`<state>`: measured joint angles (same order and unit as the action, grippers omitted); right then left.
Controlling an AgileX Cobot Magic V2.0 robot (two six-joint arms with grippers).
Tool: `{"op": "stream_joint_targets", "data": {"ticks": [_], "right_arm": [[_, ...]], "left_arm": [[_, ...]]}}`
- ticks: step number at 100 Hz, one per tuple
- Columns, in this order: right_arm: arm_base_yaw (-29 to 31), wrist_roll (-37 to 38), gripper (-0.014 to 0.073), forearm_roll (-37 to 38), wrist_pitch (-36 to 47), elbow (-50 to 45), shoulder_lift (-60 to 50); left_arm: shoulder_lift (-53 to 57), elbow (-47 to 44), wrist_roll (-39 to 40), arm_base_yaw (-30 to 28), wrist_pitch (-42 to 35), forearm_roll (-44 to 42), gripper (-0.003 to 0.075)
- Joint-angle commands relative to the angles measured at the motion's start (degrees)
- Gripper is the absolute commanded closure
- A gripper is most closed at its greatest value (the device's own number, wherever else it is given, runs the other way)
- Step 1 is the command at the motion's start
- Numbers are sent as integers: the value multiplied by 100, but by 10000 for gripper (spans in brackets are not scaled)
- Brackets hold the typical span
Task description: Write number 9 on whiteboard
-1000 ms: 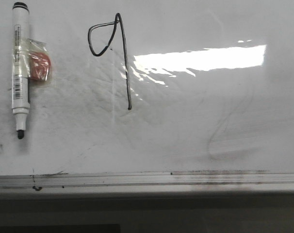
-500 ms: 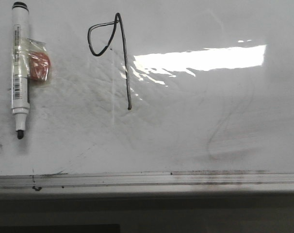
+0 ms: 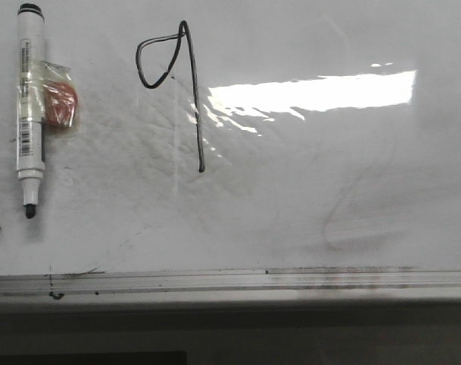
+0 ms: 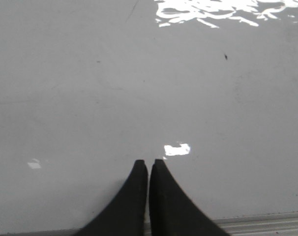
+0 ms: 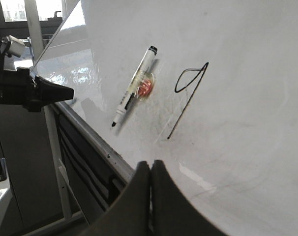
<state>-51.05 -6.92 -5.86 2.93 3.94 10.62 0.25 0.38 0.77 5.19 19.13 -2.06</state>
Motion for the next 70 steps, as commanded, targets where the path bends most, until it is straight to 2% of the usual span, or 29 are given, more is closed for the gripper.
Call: {"op": "stream_joint_targets", "data": {"ticks": [1,14,32,42,54,62,70], "right_arm": [[269,-30,657,63,826,-102,37],[1193,-30,657,71,1669,-538,37],[3001,162,657,761,1677,-527,22],[3806,634,657,1104,1135,-527,-404],[4740,1298,657,1414,104,-527,-1010],[5258,1342,657,1373,-586,-527,-1251],[5601,1342,657,1263,-919,-527,-1242]], "left_arm": [[164,-229,27,-10,-258,3,741],[164,-229,27,-10,-258,3,741],[164,-229,27,-10,-258,3,741],[164,-229,27,-10,-258,3,741],[164,-229,27,-10,-258,3,741],[164,-229,27,-10,-258,3,741],[156,-229,27,-10,-258,3,741]]}}
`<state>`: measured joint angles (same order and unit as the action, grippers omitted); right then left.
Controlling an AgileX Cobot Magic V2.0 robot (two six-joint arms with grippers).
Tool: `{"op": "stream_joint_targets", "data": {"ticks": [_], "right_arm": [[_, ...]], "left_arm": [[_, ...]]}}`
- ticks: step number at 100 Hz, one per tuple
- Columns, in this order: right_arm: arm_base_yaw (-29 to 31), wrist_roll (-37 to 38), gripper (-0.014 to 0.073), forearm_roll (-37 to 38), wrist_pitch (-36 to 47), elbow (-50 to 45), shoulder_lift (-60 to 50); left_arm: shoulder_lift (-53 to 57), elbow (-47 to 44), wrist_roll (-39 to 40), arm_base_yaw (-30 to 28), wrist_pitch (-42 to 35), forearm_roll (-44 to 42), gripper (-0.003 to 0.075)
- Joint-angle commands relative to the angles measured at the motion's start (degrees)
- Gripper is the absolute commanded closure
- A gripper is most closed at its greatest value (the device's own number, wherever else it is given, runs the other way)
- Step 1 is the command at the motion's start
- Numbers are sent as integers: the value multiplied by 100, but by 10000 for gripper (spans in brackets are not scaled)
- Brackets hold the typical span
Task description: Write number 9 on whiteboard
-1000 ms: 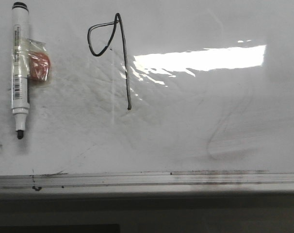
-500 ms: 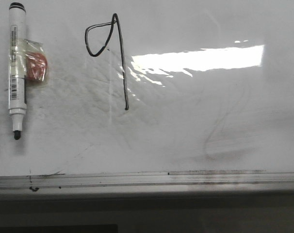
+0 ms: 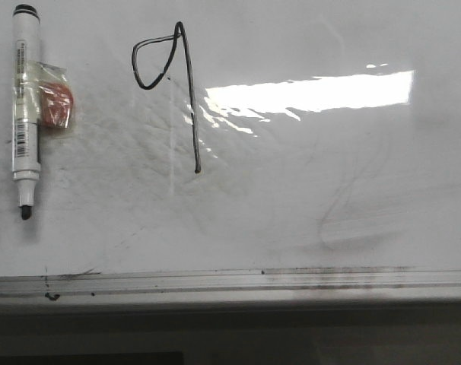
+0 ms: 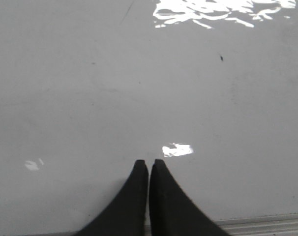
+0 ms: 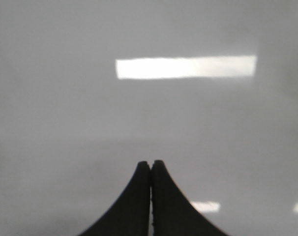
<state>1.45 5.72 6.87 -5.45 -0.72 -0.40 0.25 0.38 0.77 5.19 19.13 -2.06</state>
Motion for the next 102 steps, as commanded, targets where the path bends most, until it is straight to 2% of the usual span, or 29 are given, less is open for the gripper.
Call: {"op": "stream_joint_targets", "data": {"ticks": [1,34,102], "right_arm": [[391,78,657,-20,-132,-61,-140],[444,-109,657,-62,-1207,-61,-140],[444,-230,657,-62,-1198,-61,-140]], "left_arm": [[156,-229,27,-10,-258,3,741],[156,-229,27,-10,-268,3,741],[156,-229,27,-10,-279,3,741]]}}
